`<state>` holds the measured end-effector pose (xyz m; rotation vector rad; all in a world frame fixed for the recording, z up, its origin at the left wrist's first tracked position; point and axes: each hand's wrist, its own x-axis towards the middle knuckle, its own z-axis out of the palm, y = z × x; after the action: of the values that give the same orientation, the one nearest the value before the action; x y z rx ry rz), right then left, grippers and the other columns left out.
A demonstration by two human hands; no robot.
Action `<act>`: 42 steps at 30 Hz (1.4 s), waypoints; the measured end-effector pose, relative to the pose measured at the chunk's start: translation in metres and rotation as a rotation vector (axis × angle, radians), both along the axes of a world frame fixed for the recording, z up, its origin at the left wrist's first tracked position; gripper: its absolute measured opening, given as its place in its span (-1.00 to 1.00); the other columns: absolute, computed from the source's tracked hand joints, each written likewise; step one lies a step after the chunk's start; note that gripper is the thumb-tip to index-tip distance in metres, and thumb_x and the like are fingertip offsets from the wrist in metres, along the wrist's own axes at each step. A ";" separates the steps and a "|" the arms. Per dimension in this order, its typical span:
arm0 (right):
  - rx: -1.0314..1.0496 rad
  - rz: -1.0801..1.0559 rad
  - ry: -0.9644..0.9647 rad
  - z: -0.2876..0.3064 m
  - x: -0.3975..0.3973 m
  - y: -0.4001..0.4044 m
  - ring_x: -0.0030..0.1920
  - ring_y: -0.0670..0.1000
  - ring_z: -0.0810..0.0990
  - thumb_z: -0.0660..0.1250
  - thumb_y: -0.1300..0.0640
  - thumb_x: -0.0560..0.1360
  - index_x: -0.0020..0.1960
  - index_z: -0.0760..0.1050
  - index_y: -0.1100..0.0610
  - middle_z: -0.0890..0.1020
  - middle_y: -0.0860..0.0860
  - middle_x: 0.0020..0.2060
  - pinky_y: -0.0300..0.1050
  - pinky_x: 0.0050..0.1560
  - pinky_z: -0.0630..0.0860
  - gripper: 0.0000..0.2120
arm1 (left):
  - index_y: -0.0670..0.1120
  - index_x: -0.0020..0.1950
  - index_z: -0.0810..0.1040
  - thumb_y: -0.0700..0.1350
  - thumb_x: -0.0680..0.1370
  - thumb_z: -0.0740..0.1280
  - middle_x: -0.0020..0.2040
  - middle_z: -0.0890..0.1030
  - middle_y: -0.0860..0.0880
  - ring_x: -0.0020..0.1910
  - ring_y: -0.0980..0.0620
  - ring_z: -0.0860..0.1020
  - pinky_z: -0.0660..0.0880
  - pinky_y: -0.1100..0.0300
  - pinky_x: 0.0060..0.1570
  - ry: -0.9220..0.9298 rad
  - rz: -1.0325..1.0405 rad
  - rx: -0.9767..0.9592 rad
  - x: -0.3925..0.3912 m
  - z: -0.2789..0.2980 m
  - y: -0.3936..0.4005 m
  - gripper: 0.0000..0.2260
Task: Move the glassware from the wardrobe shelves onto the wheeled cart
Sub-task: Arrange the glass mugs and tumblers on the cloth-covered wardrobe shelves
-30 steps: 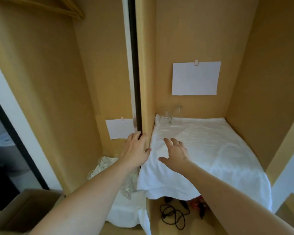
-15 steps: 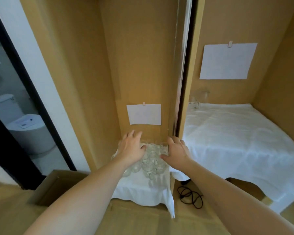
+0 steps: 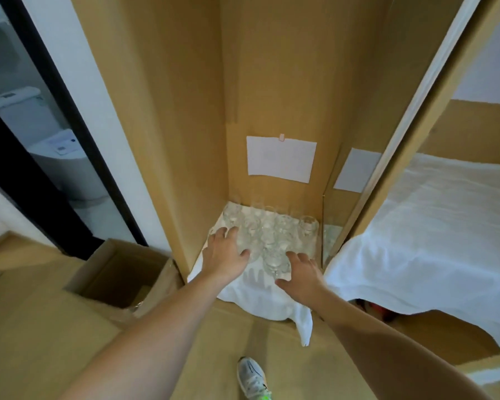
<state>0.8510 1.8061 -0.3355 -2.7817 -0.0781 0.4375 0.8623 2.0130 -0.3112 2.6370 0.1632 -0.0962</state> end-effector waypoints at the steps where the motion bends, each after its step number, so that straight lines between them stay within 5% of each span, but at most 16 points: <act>1: 0.000 0.001 0.033 -0.010 0.006 0.002 0.43 0.18 0.35 0.37 -0.18 0.53 0.59 0.13 0.01 0.34 0.08 0.46 0.04 0.36 0.41 -0.25 | 0.03 0.56 0.25 0.16 0.59 0.30 0.52 0.31 -0.06 0.49 -0.14 0.27 0.41 -0.11 0.34 0.020 0.011 -0.002 0.005 -0.008 0.003 -0.42; 12: 0.036 -0.075 0.227 -0.116 0.085 0.022 0.41 0.14 0.40 0.34 -0.14 0.58 0.59 0.14 0.08 0.41 0.11 0.43 -0.08 0.39 0.32 -0.29 | -0.04 0.56 0.28 0.10 0.58 0.36 0.52 0.32 -0.12 0.46 -0.17 0.30 0.38 -0.07 0.36 0.232 0.127 -0.066 0.072 -0.110 0.023 -0.41; 25: 0.137 -0.312 0.439 -0.229 0.137 0.023 0.36 0.22 0.46 0.40 -0.06 0.54 0.51 0.28 0.14 0.47 0.21 0.35 0.03 0.28 0.42 -0.36 | -0.14 0.55 0.31 0.07 0.55 0.43 0.44 0.44 -0.22 0.40 -0.24 0.42 0.38 -0.06 0.37 0.423 0.207 -0.111 0.128 -0.224 0.032 -0.35; 42: 0.162 -0.575 0.436 -0.308 0.158 0.024 0.34 0.28 0.45 0.39 0.00 0.55 0.56 0.16 0.15 0.45 0.25 0.36 0.09 0.27 0.40 -0.30 | -0.08 0.59 0.21 0.06 0.51 0.48 0.50 0.36 -0.17 0.46 -0.16 0.37 0.36 -0.05 0.37 0.517 0.446 -0.250 0.164 -0.311 0.050 -0.25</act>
<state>1.0094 1.8304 -0.6433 -2.3391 0.7273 0.8131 1.0264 2.0626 -0.6220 2.2150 0.8447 -0.6010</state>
